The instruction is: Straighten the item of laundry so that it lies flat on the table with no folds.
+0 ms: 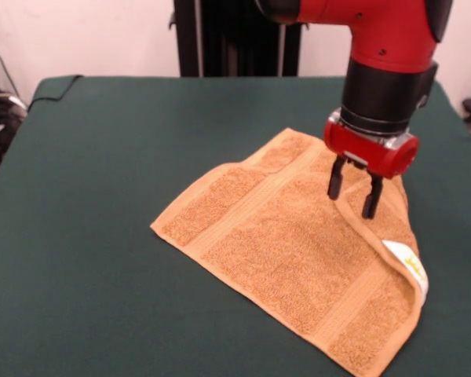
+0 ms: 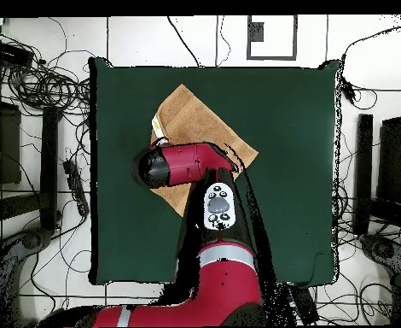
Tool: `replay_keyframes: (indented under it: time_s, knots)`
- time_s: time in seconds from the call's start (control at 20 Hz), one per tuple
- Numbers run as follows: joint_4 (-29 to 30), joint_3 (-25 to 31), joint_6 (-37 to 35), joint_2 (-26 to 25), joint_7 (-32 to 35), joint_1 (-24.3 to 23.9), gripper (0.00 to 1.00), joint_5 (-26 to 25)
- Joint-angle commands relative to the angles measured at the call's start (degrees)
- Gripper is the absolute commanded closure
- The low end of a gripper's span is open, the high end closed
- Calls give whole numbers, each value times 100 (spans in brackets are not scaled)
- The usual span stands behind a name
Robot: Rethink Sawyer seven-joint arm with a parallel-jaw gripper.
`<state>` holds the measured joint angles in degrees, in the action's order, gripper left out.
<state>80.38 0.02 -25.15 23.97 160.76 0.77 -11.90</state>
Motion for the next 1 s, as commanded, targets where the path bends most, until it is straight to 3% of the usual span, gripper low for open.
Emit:
replay_keyframes:
  time_s: [0.05, 0.3, 1.0]
  knots:
    - [-69, 123, -255, -655, 336, 83, 0, 188]
    - [-146, 40, -280, -802, 256, 114, 0, 80]
    - [-5, 218, -660, -542, 30, -1, 0, 183]
